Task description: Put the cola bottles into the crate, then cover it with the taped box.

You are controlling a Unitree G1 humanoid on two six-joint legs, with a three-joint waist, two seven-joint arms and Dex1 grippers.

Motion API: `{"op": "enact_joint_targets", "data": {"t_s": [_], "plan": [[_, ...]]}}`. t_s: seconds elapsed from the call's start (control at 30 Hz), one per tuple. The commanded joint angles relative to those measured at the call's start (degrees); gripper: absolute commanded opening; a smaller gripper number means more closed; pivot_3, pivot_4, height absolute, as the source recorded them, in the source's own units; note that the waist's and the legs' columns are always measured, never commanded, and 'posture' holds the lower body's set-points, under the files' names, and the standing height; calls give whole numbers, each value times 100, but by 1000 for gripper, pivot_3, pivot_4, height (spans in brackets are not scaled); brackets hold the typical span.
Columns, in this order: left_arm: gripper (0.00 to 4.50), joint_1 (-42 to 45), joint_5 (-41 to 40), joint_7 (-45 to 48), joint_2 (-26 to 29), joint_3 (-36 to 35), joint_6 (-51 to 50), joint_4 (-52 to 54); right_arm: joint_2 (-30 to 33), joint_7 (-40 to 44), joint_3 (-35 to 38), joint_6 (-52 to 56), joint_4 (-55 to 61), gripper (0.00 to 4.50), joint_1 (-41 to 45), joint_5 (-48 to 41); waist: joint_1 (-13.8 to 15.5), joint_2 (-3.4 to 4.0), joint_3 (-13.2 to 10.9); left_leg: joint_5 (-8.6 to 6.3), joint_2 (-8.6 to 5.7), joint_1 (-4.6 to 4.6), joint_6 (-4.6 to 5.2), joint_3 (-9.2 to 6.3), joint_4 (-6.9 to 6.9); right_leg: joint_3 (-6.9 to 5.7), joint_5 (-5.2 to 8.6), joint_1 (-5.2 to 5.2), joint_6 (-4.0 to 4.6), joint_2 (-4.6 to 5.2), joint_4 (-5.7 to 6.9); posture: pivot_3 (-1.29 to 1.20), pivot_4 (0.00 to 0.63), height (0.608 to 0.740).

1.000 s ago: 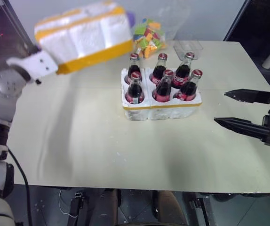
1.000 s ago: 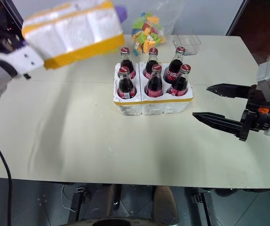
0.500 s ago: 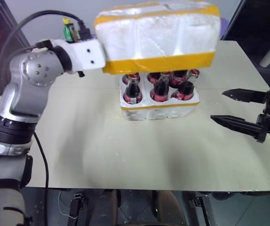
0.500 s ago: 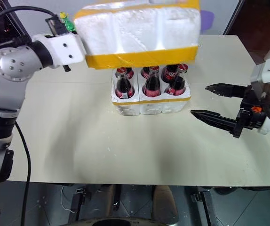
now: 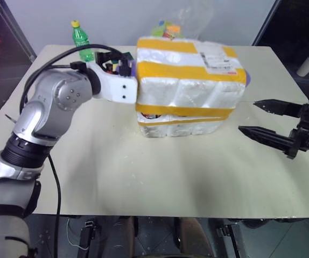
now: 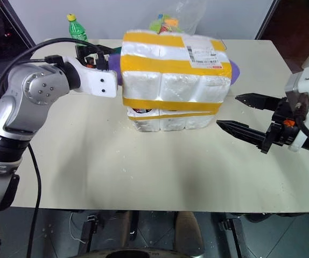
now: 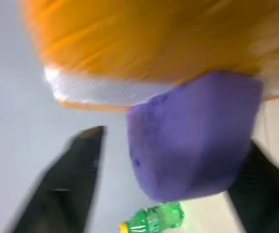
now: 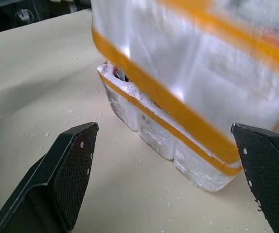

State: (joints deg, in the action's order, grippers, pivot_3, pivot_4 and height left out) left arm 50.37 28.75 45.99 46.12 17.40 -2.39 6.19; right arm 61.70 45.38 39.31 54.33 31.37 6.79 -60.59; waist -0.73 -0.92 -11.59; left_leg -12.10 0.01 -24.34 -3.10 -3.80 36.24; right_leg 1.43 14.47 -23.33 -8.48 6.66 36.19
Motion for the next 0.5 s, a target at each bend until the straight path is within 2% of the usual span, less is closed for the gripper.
{"op": "enact_joint_targets", "data": {"t_s": [0.03,0.2,0.37,0.43,0.5], "plan": [[4473,-433,-241,264,229,-485,-276,492,-14,6,232,-109,105,4500,-44,-61,-12,0,0,0,0,0,0,0,0,0,0,0,0,0,0,0,150,739],[4473,-1515,-1535,927,301,-1470,-1277,1005,31,147,431,-144,50,4500,-358,116,-6,1,0,0,1,7,1,-2,-3,0,1,0,1,-1,8,0,150,739],[4473,-2034,-3164,1522,266,-2499,-2317,904,28,300,537,-224,-39,4500,-605,332,10,1,0,0,0,7,1,-2,6,0,1,9,1,0,3,0,150,739],[4473,-2022,-4518,2279,344,-3120,-3545,597,59,473,581,-263,-167,4500,-713,443,4,0,1,0,0,7,1,-2,8,0,1,12,2,0,3,0,150,739],[4473,-1918,-5497,2994,580,-3494,-4290,188,125,678,570,-369,-337,4500,-849,677,-12,0,1,0,1,12,1,-2,8,0,1,15,2,0,4,0,150,739]]}}
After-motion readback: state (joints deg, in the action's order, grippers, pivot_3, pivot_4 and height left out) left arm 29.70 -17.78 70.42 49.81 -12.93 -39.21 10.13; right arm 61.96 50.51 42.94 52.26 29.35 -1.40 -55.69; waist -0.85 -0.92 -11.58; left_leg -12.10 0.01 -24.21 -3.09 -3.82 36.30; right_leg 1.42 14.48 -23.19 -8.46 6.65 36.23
